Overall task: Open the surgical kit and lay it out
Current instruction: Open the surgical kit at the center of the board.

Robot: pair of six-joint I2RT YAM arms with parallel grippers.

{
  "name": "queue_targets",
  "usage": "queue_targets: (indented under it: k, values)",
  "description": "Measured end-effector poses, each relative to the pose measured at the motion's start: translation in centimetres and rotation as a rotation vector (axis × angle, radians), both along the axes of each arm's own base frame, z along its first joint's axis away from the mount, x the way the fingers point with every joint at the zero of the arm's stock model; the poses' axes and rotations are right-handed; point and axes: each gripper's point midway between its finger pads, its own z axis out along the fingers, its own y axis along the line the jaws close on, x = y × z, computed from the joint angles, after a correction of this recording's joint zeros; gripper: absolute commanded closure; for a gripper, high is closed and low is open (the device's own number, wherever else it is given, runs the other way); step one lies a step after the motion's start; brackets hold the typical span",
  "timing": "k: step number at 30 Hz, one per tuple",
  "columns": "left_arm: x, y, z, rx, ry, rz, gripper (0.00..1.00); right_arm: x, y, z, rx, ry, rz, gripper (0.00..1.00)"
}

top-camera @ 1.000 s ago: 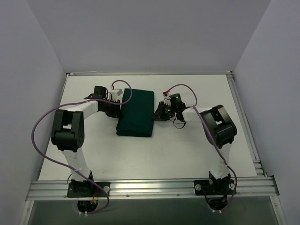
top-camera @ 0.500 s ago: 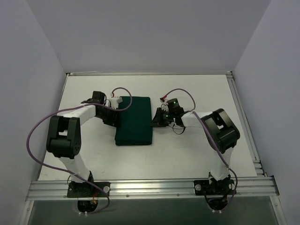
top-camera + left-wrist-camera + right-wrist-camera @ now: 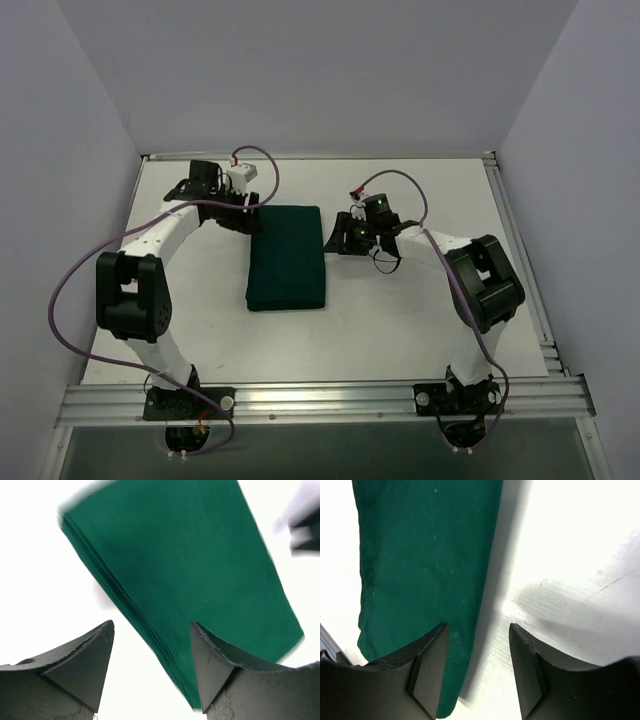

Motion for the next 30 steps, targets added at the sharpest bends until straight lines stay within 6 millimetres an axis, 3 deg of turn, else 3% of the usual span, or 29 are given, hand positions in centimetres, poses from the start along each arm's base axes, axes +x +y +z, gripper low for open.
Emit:
queue_targets:
  k: [4, 8, 12, 21, 30]
  values:
    - [5.2, -0.3, 1.1, -0.006, -0.091, 0.057, 0.3, 0.7, -0.1, 0.6, -0.012, -0.018, -0.003, 0.53]
    - [9.2, -0.9, -0.6, -0.01, -0.09, 0.079, 0.3, 0.8, -0.1, 0.8, -0.02, -0.023, 0.001, 0.54]
    - [11.3, -1.2, -2.7, -0.003, -0.059, 0.09, 0.33, 0.7, -0.2, 0.6, -0.028, -0.018, 0.003, 0.55]
    - [12.5, -1.2, -3.3, 0.007, -0.067, 0.099, 0.54, 0.7, -0.2, 0.6, -0.03, -0.018, 0.004, 0.57]
    - [12.5, -1.3, -3.4, 0.015, -0.07, 0.097, 0.55, 0.8, -0.4, 0.5, -0.041, -0.022, 0.0, 0.56]
